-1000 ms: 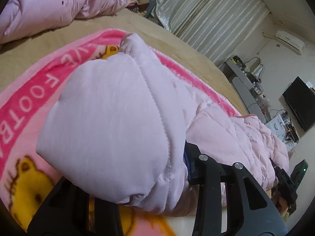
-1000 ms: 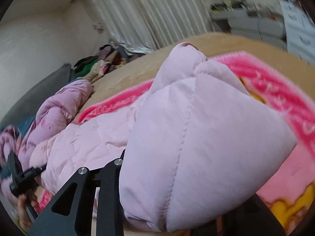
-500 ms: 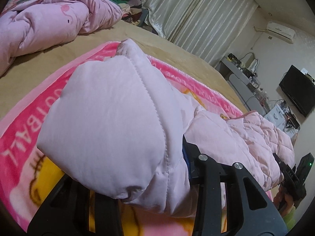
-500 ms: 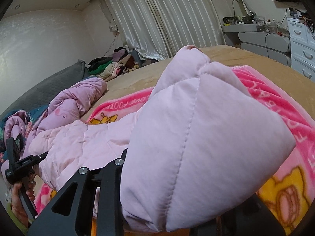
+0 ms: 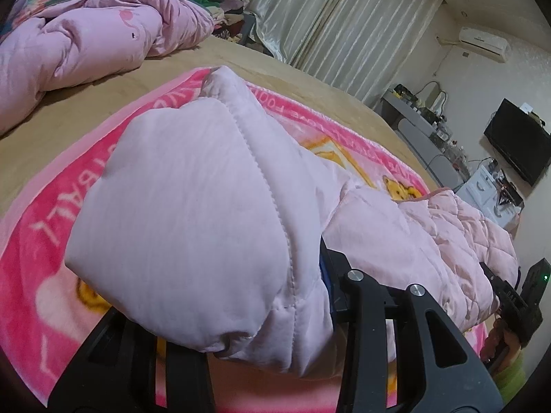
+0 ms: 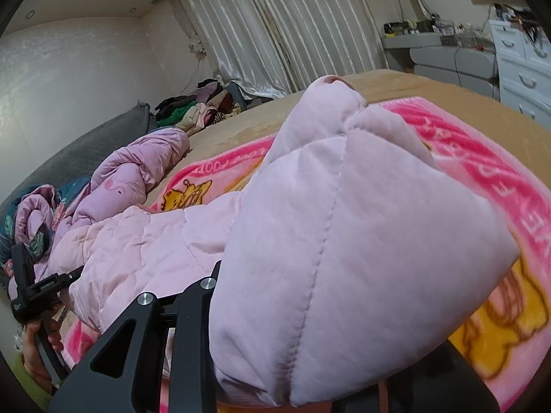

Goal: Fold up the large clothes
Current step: 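Fold the jacket over onto itself with both tools, rolling it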

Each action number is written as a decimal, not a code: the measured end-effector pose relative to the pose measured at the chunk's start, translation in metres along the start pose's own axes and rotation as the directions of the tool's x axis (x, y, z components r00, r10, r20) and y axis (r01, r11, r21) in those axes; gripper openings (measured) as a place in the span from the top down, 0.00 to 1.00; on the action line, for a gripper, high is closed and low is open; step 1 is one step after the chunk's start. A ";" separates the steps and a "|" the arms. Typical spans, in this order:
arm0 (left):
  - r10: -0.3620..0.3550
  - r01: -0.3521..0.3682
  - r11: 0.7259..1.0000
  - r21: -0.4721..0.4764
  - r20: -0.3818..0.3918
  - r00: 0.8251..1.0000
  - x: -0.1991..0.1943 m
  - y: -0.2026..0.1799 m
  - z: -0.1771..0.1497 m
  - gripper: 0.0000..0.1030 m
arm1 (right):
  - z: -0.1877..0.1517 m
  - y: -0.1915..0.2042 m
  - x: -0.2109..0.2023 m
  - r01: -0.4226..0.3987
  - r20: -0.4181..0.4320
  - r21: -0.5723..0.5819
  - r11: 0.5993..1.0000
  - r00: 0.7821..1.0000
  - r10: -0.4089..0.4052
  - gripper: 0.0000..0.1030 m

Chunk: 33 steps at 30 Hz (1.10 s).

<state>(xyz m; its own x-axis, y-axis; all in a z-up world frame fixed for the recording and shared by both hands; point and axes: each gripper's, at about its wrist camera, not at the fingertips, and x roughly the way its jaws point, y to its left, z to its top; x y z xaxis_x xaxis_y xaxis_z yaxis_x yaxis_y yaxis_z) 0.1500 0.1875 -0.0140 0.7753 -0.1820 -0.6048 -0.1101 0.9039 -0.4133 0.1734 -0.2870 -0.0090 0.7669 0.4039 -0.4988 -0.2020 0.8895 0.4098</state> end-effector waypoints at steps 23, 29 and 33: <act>0.050 -0.049 0.998 0.036 -0.027 0.998 -0.011 0.010 -0.055 0.66 | -0.064 -0.034 -0.004 0.079 -0.097 0.181 0.980 0.993 -0.062 0.71; 0.061 -0.061 0.998 0.002 -0.043 0.997 -0.006 0.017 -0.060 0.55 | -0.067 -0.050 0.005 0.090 -0.138 0.271 0.959 0.989 -0.054 0.59; 0.063 -0.063 0.998 -0.002 -0.047 0.997 -0.005 0.017 -0.061 0.53 | -0.067 -0.056 0.008 0.100 -0.162 0.305 0.947 0.985 -0.052 0.50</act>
<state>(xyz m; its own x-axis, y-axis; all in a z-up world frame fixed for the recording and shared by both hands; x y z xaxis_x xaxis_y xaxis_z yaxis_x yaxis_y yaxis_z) 0.1060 0.1806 -0.0597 0.7368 -0.1431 -0.6608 -0.1597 0.9129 -0.3757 0.1498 -0.3193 -0.0874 0.6678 0.3860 -0.6365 0.0714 0.8179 0.5709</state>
